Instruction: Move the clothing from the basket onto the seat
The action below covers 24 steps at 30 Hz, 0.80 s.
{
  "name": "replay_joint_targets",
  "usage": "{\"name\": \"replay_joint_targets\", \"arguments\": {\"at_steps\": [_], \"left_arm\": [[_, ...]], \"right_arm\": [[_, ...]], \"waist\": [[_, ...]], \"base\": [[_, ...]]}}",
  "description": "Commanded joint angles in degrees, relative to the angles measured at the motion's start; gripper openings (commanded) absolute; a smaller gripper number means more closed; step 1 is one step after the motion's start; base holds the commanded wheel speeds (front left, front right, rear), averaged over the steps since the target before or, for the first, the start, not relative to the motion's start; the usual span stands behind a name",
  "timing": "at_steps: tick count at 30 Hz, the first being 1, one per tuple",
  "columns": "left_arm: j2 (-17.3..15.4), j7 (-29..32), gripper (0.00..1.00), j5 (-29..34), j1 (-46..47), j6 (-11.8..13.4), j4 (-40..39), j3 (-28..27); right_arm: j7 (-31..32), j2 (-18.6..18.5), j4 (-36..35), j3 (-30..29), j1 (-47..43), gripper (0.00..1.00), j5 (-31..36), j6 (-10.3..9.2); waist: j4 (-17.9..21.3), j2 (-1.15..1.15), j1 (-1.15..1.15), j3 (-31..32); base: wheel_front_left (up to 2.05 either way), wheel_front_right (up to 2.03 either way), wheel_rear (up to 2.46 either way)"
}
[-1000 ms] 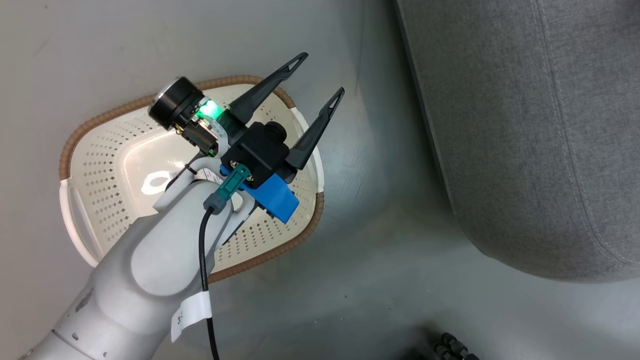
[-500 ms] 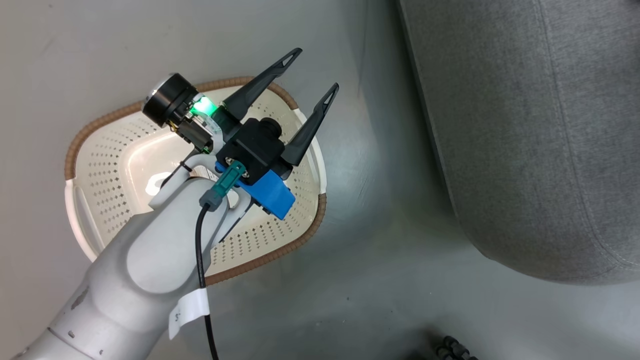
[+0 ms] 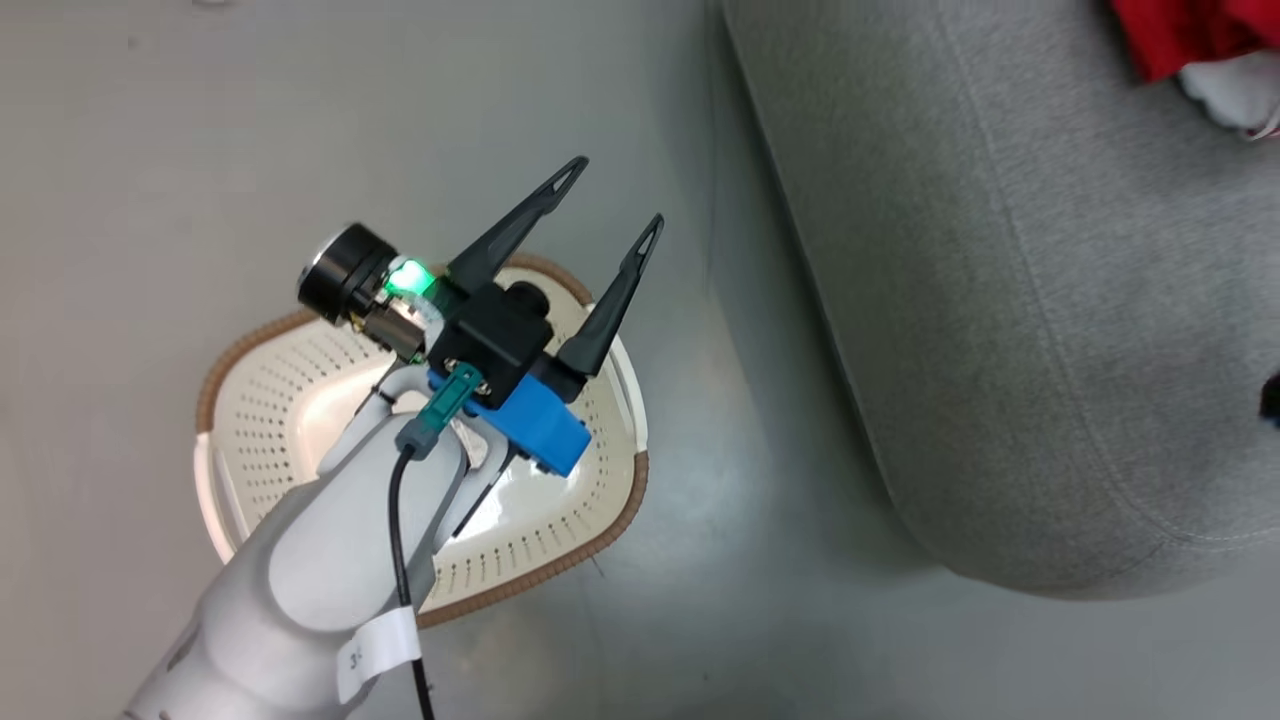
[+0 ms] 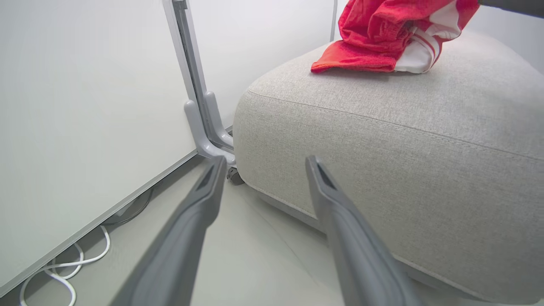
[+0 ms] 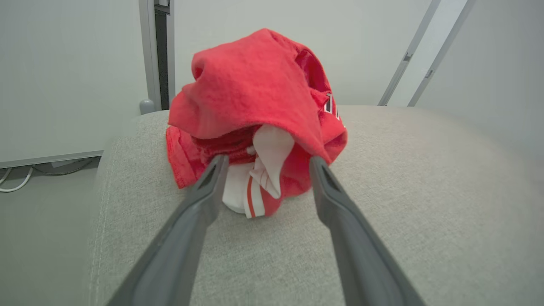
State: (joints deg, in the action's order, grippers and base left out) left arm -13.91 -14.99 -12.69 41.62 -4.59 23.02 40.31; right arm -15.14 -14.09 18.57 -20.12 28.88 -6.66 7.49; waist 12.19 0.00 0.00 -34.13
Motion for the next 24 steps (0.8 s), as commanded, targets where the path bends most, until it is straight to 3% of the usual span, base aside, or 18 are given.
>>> {"name": "replay_joint_targets", "arguments": {"at_steps": [1, 13, 24], "left_arm": [[0.0, -0.3, 1.0, -0.4, -1.2, 0.5, -0.3, -0.8], [0.5, -0.3, 1.0, -2.1, -12.3, 3.7, -4.7, -10.4], [2.1, -0.2, 1.0, -0.3, -23.0, 5.5, -10.1, -22.7]], "right_arm": [[0.0, 0.6, -0.7, 0.2, -2.2, 1.0, 0.0, 0.01], [0.0, 3.7, -9.5, 7.5, -13.0, 1.0, -0.6, 0.01], [0.0, 5.6, -13.8, 13.6, -18.8, 1.0, -1.6, 0.01]], "waist": [[0.0, 0.0, 0.0, 3.2], [-2.2, 0.0, 0.0, 15.8], [-7.8, 0.0, 0.0, 23.4]], "base": [[0.0, 0.0, 0.0], [0.0, 0.0, 0.0], [0.0, 0.0, 0.0]]}}
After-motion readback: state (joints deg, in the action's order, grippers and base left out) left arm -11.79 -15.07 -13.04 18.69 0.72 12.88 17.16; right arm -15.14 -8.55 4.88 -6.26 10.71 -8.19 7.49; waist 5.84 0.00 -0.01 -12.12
